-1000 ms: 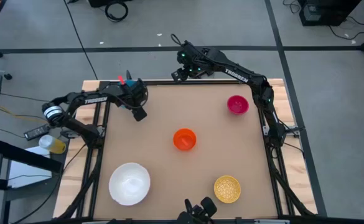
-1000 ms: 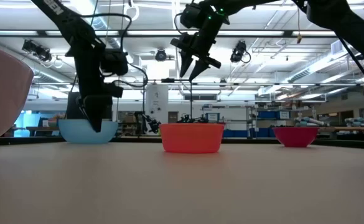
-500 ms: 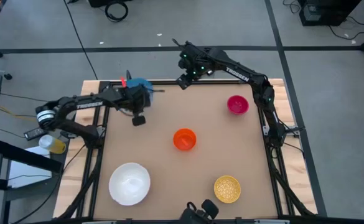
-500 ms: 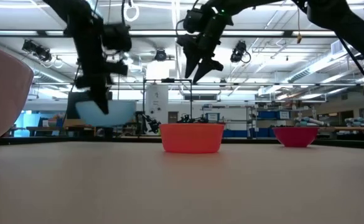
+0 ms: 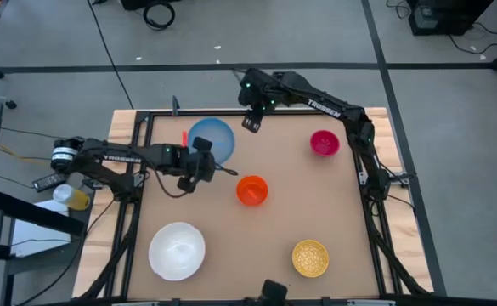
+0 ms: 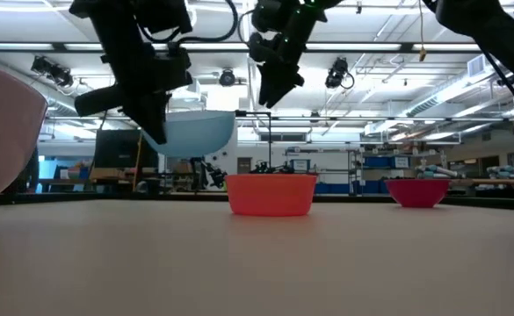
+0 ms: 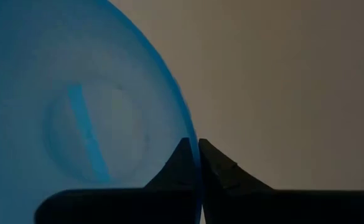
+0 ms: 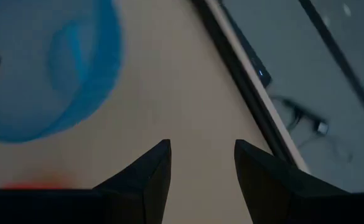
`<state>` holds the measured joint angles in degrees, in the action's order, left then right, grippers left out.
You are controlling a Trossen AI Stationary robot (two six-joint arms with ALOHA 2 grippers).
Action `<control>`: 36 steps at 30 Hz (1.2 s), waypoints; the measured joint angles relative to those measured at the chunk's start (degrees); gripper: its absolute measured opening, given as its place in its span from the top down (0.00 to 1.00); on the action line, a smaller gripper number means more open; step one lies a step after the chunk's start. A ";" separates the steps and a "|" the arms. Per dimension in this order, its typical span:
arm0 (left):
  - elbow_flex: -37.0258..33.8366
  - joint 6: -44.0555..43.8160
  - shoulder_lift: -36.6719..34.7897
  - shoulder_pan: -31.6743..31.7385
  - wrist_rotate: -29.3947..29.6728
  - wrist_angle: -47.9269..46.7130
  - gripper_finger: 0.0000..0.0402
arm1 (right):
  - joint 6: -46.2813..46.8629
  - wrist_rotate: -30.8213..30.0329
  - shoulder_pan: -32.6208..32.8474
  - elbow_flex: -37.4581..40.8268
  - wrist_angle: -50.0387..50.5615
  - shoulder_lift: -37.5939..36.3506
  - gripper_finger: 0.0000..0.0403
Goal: Nest bowls inside each other
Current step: Stack the blue bowl on top of the white bowl
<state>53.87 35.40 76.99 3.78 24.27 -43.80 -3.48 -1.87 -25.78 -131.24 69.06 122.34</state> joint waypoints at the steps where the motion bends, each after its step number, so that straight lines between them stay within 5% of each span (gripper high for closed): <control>1: 0.35 0.00 0.00 -0.49 0.04 -0.10 0.99 | -1.98 0.01 0.49 0.00 -0.01 0.01 0.55; 17: 3.17 -0.11 -0.02 -4.14 1.60 1.59 0.99 | 0.83 2.31 4.11 0.00 -8.20 0.33 0.55; 23: 3.17 1.29 -0.02 -4.82 1.64 1.59 0.99 | 5.24 7.94 4.34 0.00 -12.30 0.33 0.55; 31: 3.12 11.12 0.00 -5.30 8.43 3.02 0.99 | 5.18 7.39 6.59 0.51 -14.12 0.21 0.55; 36: 3.19 11.50 0.00 -5.28 9.12 4.15 0.99 | 5.87 1.74 7.26 2.40 -11.53 0.37 0.55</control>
<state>57.06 46.89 76.99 -1.50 33.39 -39.65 2.39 -0.13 -18.52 -128.84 57.53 122.71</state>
